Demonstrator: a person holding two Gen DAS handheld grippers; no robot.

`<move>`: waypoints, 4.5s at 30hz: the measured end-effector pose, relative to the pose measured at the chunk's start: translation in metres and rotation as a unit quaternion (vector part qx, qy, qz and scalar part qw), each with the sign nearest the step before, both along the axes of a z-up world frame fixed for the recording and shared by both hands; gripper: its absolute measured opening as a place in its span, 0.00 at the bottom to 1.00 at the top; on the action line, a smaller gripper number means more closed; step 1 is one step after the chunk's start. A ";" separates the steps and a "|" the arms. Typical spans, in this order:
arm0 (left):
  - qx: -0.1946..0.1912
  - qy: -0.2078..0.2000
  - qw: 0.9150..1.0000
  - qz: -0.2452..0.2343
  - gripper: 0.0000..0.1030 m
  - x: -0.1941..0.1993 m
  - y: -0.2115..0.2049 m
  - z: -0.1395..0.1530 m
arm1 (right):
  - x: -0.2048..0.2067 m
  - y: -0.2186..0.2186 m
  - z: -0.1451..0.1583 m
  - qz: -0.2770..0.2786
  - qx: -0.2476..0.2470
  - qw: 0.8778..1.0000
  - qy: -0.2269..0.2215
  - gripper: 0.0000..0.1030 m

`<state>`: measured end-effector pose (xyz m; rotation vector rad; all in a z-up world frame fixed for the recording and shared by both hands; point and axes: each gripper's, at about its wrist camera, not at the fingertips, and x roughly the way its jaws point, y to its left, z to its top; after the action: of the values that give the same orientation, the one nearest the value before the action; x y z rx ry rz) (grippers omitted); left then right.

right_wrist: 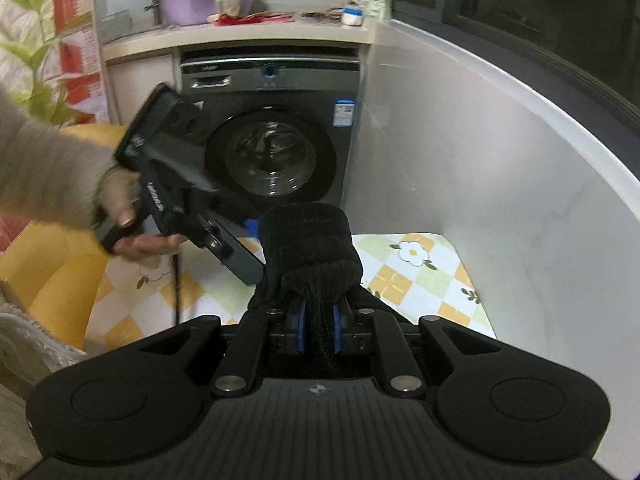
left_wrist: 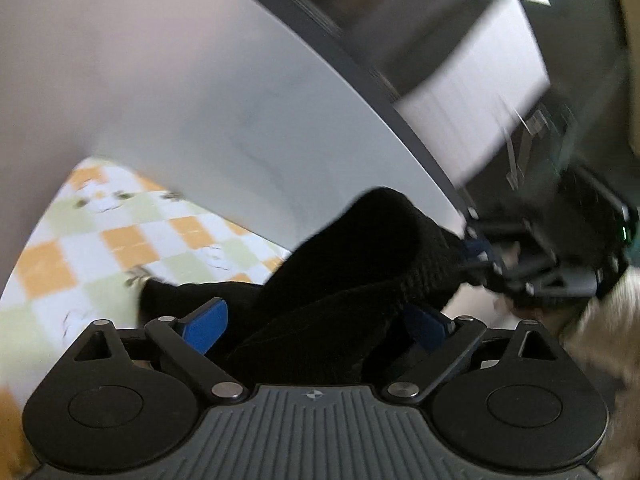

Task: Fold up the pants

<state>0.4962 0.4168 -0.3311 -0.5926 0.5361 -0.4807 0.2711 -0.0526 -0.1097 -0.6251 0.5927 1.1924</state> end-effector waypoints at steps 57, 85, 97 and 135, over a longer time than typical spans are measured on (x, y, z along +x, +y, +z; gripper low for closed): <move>0.158 0.078 0.984 -0.019 0.68 -0.004 0.001 -0.016 | 0.066 0.090 -0.088 -0.030 -0.056 0.998 -0.003 0.14; 0.126 0.118 0.985 -0.012 0.63 -0.004 -0.006 -0.053 | 0.050 0.090 -0.067 0.024 -0.052 0.998 -0.001 0.13; 0.114 0.176 0.978 0.011 0.28 -0.024 0.011 -0.063 | 0.077 0.147 -0.149 -0.026 -0.097 0.994 0.029 0.47; 0.134 0.169 0.975 0.060 0.70 -0.077 -0.103 -0.001 | -0.145 -0.137 -0.123 -0.422 0.057 0.897 0.116 0.60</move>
<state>0.4195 0.3141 -0.3324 -0.4457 0.8676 -0.1858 0.1266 -0.1893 -0.2323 -0.0763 0.8710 0.4662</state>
